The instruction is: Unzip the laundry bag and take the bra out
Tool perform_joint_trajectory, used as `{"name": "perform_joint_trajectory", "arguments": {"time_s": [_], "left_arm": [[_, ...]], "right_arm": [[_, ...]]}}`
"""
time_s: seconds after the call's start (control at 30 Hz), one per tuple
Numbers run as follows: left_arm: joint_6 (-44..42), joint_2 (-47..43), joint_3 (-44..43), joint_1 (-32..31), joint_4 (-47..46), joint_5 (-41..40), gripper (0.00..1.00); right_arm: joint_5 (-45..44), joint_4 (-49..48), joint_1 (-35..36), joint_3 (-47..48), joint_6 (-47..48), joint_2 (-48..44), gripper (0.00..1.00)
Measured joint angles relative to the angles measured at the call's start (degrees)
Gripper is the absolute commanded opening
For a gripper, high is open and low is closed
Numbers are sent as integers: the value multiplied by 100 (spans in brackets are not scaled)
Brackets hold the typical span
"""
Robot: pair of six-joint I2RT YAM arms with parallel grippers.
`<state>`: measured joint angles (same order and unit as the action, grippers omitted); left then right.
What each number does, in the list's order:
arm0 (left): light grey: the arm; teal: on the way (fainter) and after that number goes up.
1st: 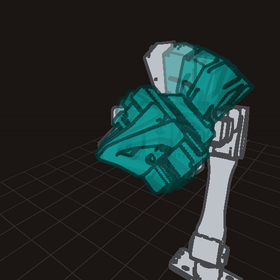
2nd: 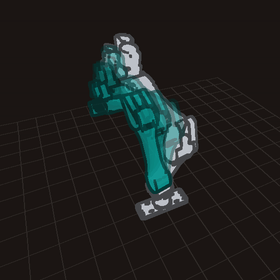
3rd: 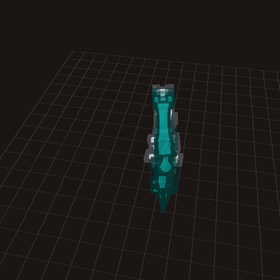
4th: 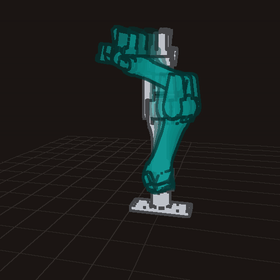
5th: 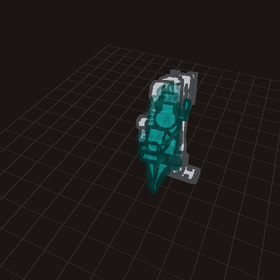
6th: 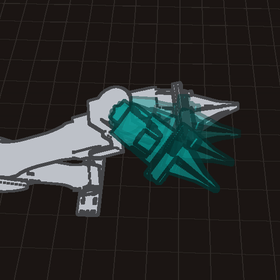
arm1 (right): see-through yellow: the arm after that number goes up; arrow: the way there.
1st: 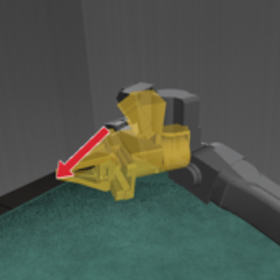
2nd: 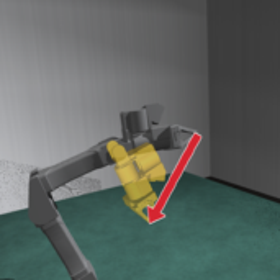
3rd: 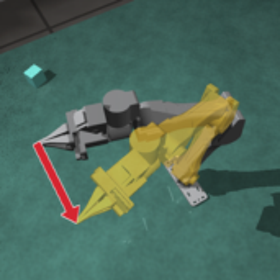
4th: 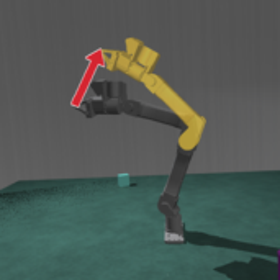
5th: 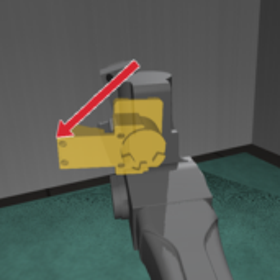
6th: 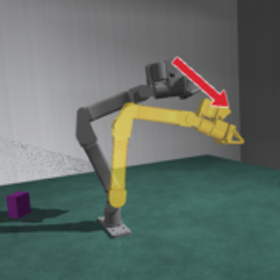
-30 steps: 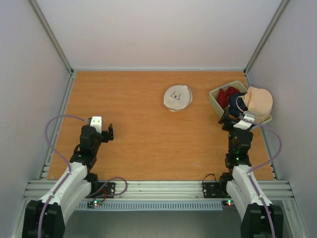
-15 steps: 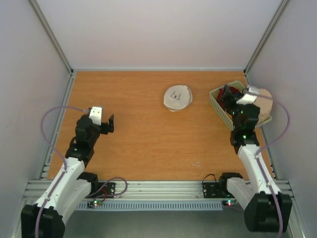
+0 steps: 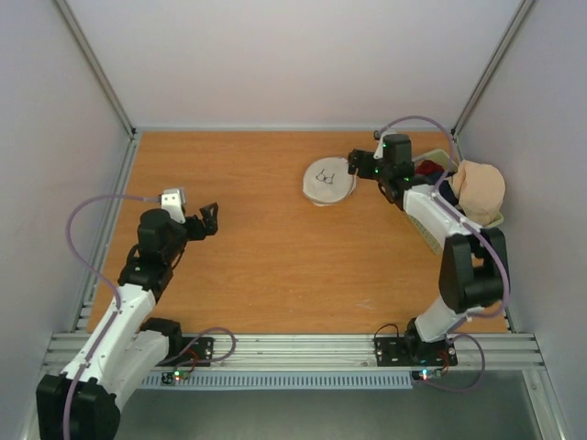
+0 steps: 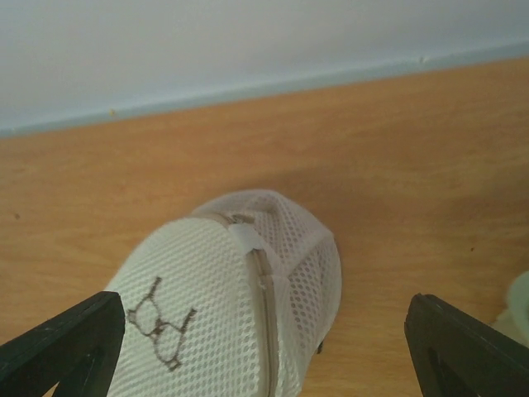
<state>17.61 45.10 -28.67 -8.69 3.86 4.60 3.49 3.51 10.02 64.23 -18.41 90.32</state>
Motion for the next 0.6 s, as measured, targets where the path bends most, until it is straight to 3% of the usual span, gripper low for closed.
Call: {"name": "perform_joint_trajectory", "arguments": {"time_s": [0.33, 0.47, 0.6], "left_arm": [[256, -50, 291, 0, -90, 188, 99], [254, -57, 343, 0, -208, 210, 99], [254, -55, 380, 0, -264, 210, 99]], "right_arm": [[457, 719, 7, 1071, 105, 1593, 81], [673, 866, 4, 1073, 138, 1746, 66], [811, 935, 7, 1088, 179, 1899, 35]]}}
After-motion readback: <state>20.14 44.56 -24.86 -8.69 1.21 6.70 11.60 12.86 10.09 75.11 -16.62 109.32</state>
